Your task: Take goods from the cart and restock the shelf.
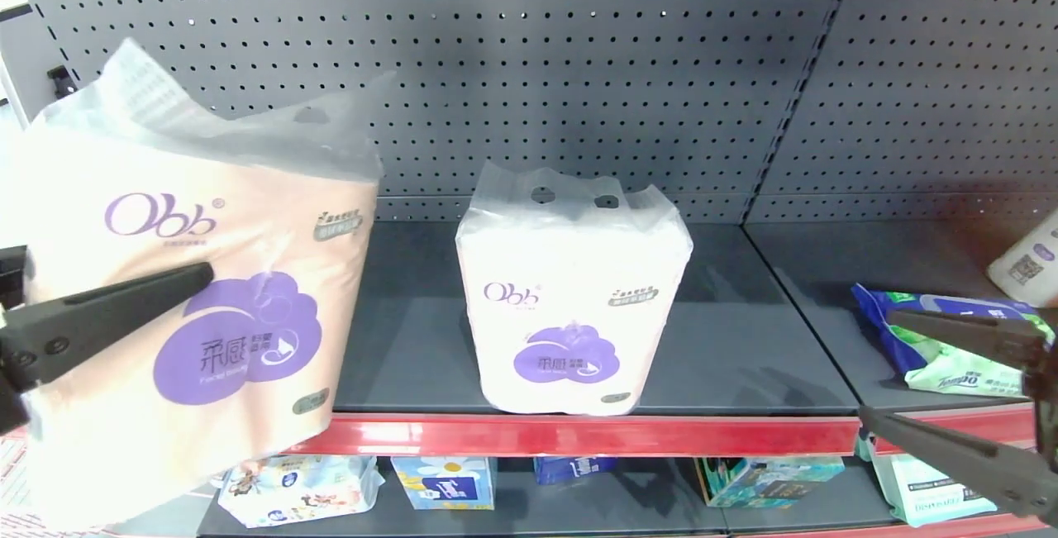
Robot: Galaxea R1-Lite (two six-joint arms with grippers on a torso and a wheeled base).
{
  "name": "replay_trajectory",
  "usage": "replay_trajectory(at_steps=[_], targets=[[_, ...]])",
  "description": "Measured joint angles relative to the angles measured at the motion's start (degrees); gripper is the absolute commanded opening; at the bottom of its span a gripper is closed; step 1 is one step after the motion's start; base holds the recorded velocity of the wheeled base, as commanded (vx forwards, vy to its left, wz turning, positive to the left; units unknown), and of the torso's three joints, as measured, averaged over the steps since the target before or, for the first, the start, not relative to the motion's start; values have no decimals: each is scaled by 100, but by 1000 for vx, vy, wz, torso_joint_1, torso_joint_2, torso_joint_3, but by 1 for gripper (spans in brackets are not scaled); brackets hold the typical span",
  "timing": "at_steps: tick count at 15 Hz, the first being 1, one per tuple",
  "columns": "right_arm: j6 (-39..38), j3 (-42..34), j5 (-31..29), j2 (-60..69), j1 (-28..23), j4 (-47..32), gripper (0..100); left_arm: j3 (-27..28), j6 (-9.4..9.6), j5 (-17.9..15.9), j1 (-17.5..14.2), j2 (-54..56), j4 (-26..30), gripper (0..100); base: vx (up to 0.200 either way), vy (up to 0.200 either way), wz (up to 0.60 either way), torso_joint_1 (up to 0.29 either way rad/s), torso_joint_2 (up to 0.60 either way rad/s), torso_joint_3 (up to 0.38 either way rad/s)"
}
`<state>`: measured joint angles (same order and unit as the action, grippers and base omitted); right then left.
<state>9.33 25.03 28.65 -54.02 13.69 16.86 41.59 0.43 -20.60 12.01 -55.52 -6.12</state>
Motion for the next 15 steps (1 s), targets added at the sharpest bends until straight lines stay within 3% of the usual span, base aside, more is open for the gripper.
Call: replay_trajectory(at_steps=[2,6,12,15], targets=[[-350,-317,-268,916,-336,-290,100,195,12,-79,100,-501,-360,0,0,0,0,0,0,0],[-610,-657,-941,2516,-794,-1207,100,564,9,-143,160,-1686,-1720,0,0,0,0,0,0,0],[-635,-751,-1256,3792,-870,-2210,100,1568,-13,-986,238,-2896,-1920,0,0,0,0,0,0,0],[-635,-730,-1258,3935,-870,-2219,100,1857,-21,-1044,207,-3519,-2708,0,0,0,0,0,0,0]])
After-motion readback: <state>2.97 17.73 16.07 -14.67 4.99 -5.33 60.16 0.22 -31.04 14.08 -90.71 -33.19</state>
